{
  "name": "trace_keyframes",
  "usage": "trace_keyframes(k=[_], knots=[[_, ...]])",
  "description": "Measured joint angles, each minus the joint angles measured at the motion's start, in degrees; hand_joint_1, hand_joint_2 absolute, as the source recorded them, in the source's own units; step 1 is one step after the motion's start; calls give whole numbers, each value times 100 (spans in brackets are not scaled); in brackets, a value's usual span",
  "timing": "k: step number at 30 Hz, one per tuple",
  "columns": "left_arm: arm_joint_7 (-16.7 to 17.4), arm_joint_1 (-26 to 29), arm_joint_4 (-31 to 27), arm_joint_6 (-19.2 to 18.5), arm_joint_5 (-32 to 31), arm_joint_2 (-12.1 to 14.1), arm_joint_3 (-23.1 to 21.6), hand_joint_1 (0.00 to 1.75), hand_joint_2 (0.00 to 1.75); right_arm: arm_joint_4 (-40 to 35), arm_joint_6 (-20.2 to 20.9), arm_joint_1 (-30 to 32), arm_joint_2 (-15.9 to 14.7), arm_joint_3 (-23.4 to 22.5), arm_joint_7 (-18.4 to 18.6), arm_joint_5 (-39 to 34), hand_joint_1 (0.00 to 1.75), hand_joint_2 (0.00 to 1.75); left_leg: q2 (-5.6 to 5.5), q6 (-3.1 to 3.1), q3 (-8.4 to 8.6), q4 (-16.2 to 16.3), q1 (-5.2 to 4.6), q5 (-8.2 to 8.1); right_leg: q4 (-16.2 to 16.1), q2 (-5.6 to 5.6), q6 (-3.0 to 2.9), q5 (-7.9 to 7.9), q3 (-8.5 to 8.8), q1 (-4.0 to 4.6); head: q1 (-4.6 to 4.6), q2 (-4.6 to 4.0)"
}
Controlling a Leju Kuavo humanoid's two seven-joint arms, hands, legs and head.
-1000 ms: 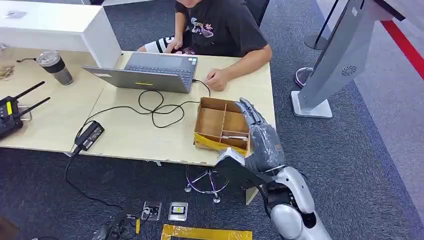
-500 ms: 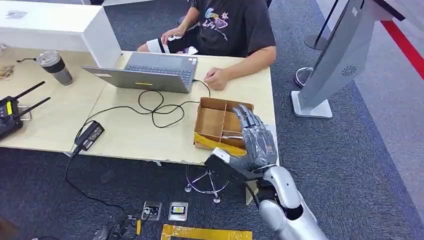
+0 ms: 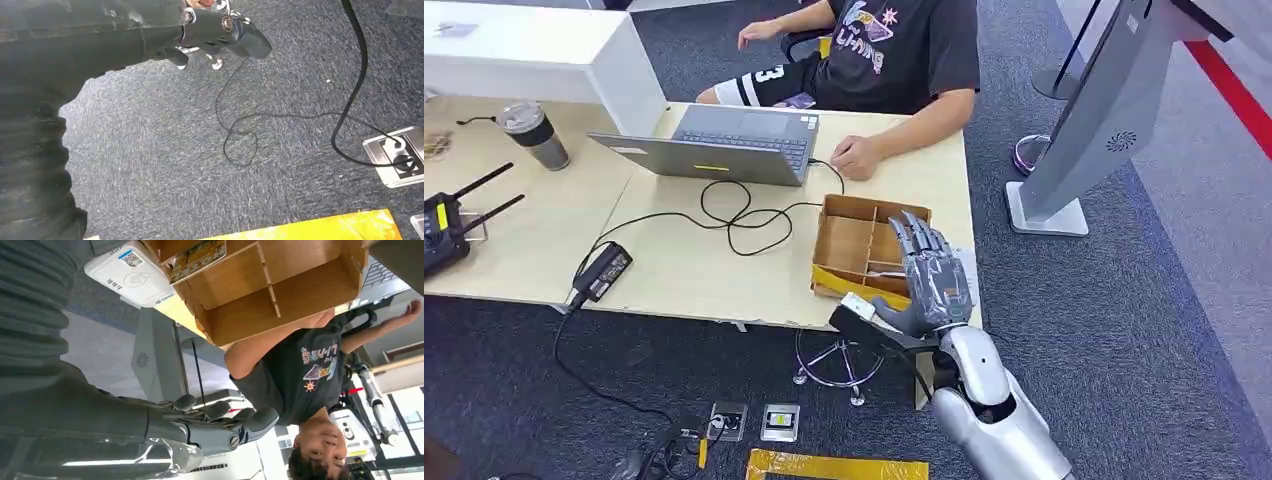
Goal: Pass the card to the sensor for recognition and then transmit it.
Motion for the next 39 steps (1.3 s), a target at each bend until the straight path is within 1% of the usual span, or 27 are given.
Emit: trace_keyframes(k=[6, 10, 18, 34, 39], knots=[[18, -42, 0, -63, -103, 0, 0, 0, 175, 426, 39, -246, 26, 2, -48, 118, 0, 175, 0, 0, 0, 1, 0, 0, 0, 0, 0, 0, -1, 0, 0, 0], [26, -88, -2, -101, -160, -2, -2, 0, 175, 688, 136, -531, 24, 2, -131, 205, 0, 175, 1, 0, 2, 1, 0, 0, 0, 1, 0, 0, 0, 0, 2, 2], [44, -132, -2, -142, -205, -2, -2, 0, 175, 1058, 258, -719, 28, 2, -267, 190, 0, 175, 0, 0, 1, 1, 0, 0, 0, 0, 0, 0, -1, 0, 2, 0], [44, -150, -2, -190, -278, -2, -7, 0, 175, 1493, 380, -787, 26, 2, -295, 162, 0, 175, 1, 0, 1, 1, 0, 0, 0, 1, 0, 0, -2, 0, 2, 0], [44, -154, -2, -192, -275, -2, -7, 0, 175, 1600, 411, -790, 22, -2, -253, 116, 0, 175, 1, 0, 1, 1, 0, 0, 0, 1, 0, 0, -1, 0, 2, 2]])
